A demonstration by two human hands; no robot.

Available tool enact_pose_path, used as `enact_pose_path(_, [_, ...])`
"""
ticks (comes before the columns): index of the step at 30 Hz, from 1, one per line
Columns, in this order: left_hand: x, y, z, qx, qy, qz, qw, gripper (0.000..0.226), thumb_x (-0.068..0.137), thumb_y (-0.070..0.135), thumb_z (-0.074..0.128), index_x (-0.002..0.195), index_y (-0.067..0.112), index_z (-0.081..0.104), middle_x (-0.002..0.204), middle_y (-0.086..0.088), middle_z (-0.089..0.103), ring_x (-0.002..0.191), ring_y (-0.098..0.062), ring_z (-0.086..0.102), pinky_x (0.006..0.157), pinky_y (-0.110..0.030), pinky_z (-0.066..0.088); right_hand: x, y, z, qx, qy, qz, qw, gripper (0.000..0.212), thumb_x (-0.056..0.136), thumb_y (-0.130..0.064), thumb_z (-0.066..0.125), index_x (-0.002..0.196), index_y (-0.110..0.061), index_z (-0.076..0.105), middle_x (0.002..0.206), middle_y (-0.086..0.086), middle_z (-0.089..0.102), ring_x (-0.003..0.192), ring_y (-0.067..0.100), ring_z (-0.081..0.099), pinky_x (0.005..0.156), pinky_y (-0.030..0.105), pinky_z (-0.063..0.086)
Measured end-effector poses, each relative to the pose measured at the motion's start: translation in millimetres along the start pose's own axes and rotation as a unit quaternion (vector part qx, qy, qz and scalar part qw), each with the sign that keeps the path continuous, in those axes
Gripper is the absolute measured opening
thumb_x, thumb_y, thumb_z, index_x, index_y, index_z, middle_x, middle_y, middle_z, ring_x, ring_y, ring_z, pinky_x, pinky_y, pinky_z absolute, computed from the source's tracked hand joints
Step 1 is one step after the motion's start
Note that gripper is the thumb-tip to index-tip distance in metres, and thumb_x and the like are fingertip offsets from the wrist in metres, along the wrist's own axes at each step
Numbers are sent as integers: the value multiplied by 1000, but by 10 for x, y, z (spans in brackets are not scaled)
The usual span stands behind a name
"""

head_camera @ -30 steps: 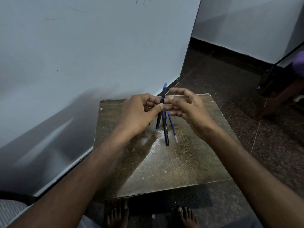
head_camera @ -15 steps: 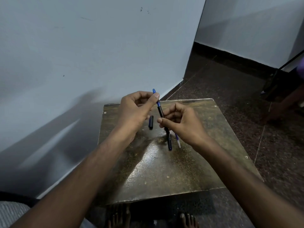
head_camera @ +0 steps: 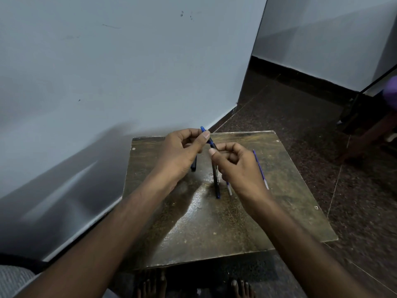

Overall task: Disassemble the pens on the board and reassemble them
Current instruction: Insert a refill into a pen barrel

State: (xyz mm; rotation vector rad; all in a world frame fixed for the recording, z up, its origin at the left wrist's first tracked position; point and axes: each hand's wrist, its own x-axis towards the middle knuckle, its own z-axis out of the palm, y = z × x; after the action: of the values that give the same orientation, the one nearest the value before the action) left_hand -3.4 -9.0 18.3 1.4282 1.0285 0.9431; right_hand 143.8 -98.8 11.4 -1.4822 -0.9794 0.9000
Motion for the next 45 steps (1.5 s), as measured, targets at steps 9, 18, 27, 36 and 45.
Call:
enact_pose_path(9, [-239, -119, 77, -39, -24, -30, 998, 18, 106, 27, 70, 108, 38, 84, 79, 19, 77, 71, 7, 61, 62, -11, 48, -190, 145, 8, -183, 84, -66, 977, 27, 111, -34, 59, 90, -29, 75, 71, -22, 74, 58, -2, 65, 54, 13, 42])
enact_pose_path(18, [-382, -67, 256, -65, 49, -45, 996, 18, 101, 36, 77, 104, 21, 86, 93, 6, 85, 80, 2, 74, 70, -18, 58, -254, 246, 181, -64, 103, 0, 993, 16, 102, -42, 71, 99, -26, 71, 86, -2, 79, 71, 11, 71, 67, 41, 60])
enact_pose_path(27, [-321, -16, 260, -113, 33, -59, 991, 15, 103, 17, 74, 115, 17, 84, 112, 6, 85, 90, 6, 77, 79, -18, 59, -267, 178, 218, -67, 108, -1, 992, 11, 103, -29, 72, 99, -19, 76, 84, -4, 78, 70, 11, 68, 70, 45, 58])
enact_pose_path(36, [-283, -6, 238, -100, -7, -59, 993, 17, 106, 15, 69, 119, 15, 80, 103, 7, 86, 78, 6, 77, 72, -13, 59, -275, 228, 171, -2, 82, 26, 996, 22, 94, -44, 77, 103, -25, 69, 86, 3, 76, 73, 17, 69, 71, 49, 58])
enact_pose_path(45, [-192, -113, 236, -64, 21, -31, 997, 12, 99, 21, 79, 109, 24, 85, 85, 15, 84, 73, 15, 69, 61, -2, 46, -266, 278, 210, -5, 64, 22, 998, 22, 113, -32, 55, 106, -23, 74, 79, -7, 72, 60, 2, 59, 59, 26, 48])
